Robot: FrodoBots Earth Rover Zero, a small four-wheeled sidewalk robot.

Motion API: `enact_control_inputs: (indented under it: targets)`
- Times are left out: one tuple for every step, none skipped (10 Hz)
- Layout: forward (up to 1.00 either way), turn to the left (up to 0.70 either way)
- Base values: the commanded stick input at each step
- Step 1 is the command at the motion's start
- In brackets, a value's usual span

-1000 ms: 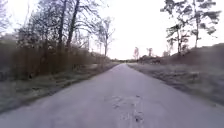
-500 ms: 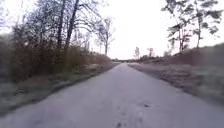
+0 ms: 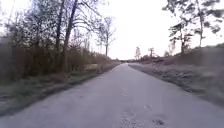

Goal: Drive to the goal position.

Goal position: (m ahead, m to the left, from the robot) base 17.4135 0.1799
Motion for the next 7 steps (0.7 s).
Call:
enact_control_inputs:
  targets:
    - [1.00,0.01]
    - [1.00,-0.10]
    - [1.00,-0.31]
    - [1.00,-0.39]
    - [1.00,-0.35]
    - [1.00,-0.17]
    - [1.00,-0.02]
